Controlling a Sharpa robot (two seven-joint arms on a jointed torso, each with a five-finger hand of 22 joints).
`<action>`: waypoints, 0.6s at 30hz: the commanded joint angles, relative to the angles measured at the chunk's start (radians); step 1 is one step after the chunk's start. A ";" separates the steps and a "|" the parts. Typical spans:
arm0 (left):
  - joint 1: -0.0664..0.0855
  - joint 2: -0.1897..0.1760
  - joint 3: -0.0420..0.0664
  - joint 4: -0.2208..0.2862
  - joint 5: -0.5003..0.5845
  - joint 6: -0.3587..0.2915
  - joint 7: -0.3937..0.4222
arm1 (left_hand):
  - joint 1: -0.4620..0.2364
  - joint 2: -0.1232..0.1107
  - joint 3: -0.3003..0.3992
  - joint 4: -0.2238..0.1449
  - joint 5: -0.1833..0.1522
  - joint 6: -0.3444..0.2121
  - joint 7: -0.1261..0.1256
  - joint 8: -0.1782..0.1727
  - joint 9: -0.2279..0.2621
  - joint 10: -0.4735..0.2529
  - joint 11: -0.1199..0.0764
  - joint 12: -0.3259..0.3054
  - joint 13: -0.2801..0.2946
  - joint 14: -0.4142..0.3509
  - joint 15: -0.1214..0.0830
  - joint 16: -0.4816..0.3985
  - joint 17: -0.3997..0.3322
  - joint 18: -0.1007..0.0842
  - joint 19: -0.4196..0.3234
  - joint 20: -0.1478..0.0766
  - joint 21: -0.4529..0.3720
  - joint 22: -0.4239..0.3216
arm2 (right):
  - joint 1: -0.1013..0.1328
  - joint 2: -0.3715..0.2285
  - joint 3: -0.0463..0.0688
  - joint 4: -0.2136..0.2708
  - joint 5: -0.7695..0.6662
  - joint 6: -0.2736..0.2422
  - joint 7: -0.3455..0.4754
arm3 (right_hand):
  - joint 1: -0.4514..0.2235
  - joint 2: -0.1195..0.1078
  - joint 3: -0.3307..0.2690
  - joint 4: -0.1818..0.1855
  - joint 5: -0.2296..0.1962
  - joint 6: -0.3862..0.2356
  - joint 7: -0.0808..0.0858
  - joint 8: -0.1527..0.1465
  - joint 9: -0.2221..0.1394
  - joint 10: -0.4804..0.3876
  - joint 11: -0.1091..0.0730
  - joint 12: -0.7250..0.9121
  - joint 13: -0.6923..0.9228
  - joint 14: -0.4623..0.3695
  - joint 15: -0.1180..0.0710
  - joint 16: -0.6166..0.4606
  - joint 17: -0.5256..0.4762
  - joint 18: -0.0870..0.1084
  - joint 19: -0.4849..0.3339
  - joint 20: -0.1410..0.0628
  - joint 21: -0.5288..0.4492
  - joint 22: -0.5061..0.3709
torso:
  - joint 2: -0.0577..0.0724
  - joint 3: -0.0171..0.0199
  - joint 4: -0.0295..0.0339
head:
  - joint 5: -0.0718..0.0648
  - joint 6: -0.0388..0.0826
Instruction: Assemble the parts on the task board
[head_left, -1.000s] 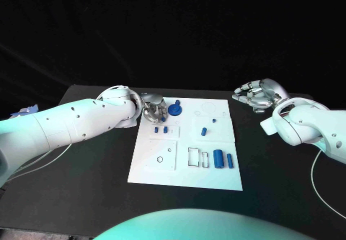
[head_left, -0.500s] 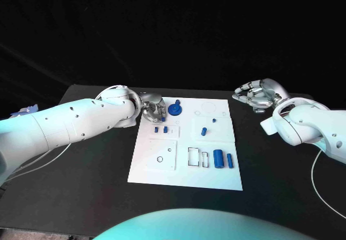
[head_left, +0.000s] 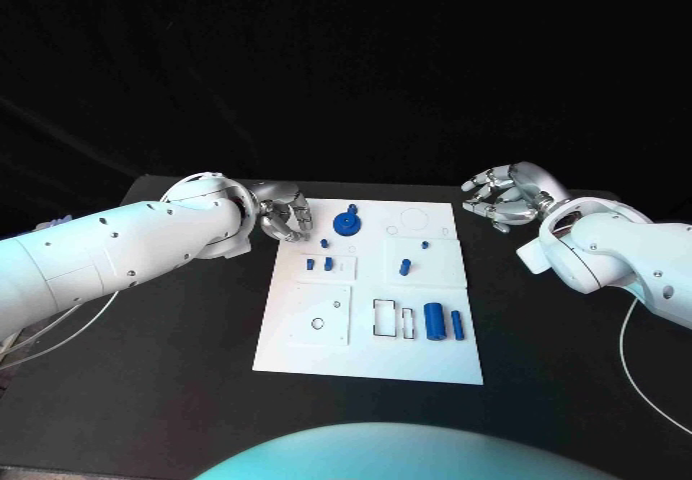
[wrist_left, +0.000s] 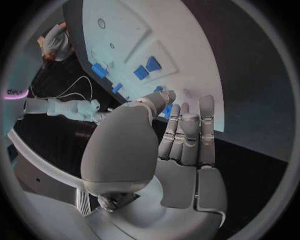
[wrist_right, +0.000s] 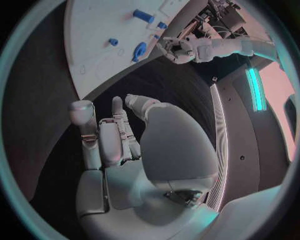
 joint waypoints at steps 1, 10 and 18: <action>0.004 -0.019 0.004 0.011 0.278 -0.141 0.112 | 0.001 0.010 0.007 -0.003 0.004 0.012 -0.003 -0.001 0.002 0.024 -0.003 0.015 0.002 -0.053 -0.004 -0.048 -0.101 0.016 -0.013 0.001 -0.011 -0.005 | 0.000 0.007 0.000 0.001 -0.199 0.099 0.006 | -0.004 -0.004 0.026 -0.026 -0.007 0.078 0.009 -0.002 -0.009 0.031 -0.002 -0.065 -0.056 0.004 0.003 0.004 0.009 0.010 0.013 0.002 0.016 0.014 | -0.001 -0.0002 -0.0002 | -0.011 0.009; 0.004 -0.089 0.008 0.083 0.932 -0.187 0.319 | -0.012 0.042 -0.022 -0.017 0.002 0.029 -0.009 -0.008 0.010 0.068 -0.019 0.136 0.042 -0.216 -0.010 -0.267 -0.279 0.012 -0.131 -0.001 -0.103 -0.049 | 0.000 0.033 0.000 0.019 -0.624 0.174 -0.044 | -0.028 -0.009 0.036 -0.072 -0.017 0.122 -0.001 -0.013 -0.022 0.082 -0.008 -0.146 -0.135 0.033 -0.001 0.043 0.068 -0.004 0.058 -0.005 0.093 0.076 | 0.004 -0.0024 -0.0033 | -0.045 0.030; -0.003 -0.129 0.008 0.172 1.117 -0.125 0.423 | -0.031 0.048 -0.041 -0.011 0.001 0.042 -0.019 -0.006 0.016 0.094 -0.031 0.167 0.053 -0.217 -0.015 -0.276 -0.286 0.013 -0.133 0.001 -0.125 -0.062 | -0.001 0.061 0.000 0.032 -0.806 0.218 -0.096 | -0.054 -0.020 0.028 -0.074 -0.020 0.137 -0.003 -0.016 -0.027 0.085 -0.006 -0.183 -0.165 0.044 0.002 0.055 0.085 -0.009 0.071 -0.007 0.113 0.093 | 0.002 -0.0022 0.0029 | -0.072 0.036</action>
